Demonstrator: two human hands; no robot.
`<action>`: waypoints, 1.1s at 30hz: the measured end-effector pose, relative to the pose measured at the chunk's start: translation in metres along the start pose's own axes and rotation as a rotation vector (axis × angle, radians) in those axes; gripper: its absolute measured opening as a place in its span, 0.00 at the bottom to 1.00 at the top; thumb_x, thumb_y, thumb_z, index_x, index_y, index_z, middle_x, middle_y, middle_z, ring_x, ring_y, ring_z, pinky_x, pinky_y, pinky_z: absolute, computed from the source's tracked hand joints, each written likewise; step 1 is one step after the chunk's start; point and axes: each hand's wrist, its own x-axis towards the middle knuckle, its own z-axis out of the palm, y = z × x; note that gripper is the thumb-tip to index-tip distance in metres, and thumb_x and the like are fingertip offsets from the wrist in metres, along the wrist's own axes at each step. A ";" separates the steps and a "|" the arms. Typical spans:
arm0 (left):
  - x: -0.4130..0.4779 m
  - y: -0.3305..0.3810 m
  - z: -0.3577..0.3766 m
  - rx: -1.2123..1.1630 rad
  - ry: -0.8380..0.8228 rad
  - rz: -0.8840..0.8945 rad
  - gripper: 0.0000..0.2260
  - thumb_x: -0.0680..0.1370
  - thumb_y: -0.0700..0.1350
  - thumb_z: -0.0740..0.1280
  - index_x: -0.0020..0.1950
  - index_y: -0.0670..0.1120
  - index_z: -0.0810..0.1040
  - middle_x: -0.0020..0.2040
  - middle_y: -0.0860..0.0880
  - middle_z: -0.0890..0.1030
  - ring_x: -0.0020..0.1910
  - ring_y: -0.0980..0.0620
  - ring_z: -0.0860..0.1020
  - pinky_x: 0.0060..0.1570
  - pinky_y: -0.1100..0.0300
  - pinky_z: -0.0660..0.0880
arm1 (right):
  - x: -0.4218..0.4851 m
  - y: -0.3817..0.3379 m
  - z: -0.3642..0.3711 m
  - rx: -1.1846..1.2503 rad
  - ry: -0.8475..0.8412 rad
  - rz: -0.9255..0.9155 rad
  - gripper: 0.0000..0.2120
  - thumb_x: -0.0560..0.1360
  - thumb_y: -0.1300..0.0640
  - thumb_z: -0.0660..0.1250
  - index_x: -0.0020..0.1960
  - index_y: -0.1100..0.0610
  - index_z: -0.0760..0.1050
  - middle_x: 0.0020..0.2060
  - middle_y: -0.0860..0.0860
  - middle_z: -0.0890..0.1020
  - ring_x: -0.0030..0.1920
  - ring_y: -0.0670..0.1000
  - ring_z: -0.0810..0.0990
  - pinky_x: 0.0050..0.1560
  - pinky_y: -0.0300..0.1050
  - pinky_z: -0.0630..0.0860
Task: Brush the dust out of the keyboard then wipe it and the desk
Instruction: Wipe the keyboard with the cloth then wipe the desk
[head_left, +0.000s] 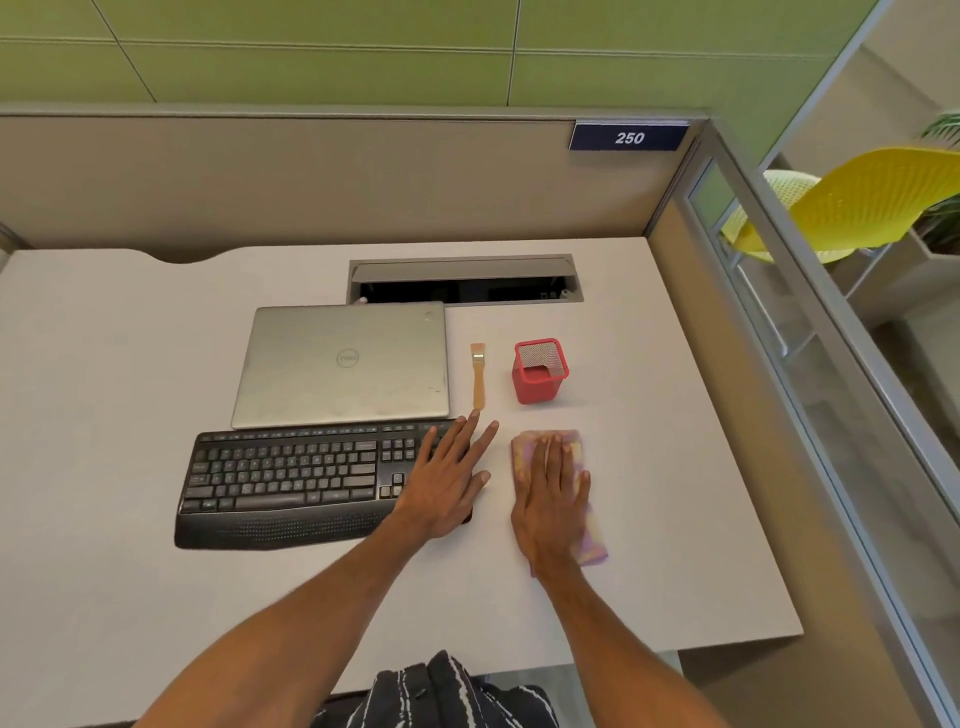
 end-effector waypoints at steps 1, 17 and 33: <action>0.000 -0.001 0.001 -0.003 0.001 -0.001 0.32 0.91 0.58 0.50 0.88 0.60 0.34 0.89 0.53 0.35 0.88 0.50 0.36 0.86 0.38 0.39 | -0.001 0.001 0.000 -0.008 -0.004 -0.005 0.31 0.84 0.49 0.42 0.85 0.55 0.46 0.85 0.57 0.48 0.84 0.59 0.47 0.80 0.65 0.52; 0.013 -0.037 -0.027 0.027 0.073 -0.033 0.31 0.91 0.59 0.47 0.88 0.58 0.33 0.90 0.52 0.35 0.89 0.50 0.37 0.87 0.38 0.41 | 0.056 -0.076 -0.057 0.315 0.062 -0.191 0.24 0.87 0.46 0.52 0.76 0.57 0.73 0.69 0.53 0.81 0.68 0.54 0.79 0.65 0.52 0.80; 0.068 -0.091 -0.056 0.046 0.142 -0.127 0.31 0.91 0.59 0.47 0.88 0.56 0.32 0.89 0.50 0.34 0.88 0.49 0.36 0.86 0.41 0.37 | 0.177 -0.141 -0.051 0.209 -0.070 0.078 0.18 0.78 0.62 0.70 0.67 0.62 0.75 0.60 0.57 0.80 0.57 0.57 0.82 0.53 0.48 0.81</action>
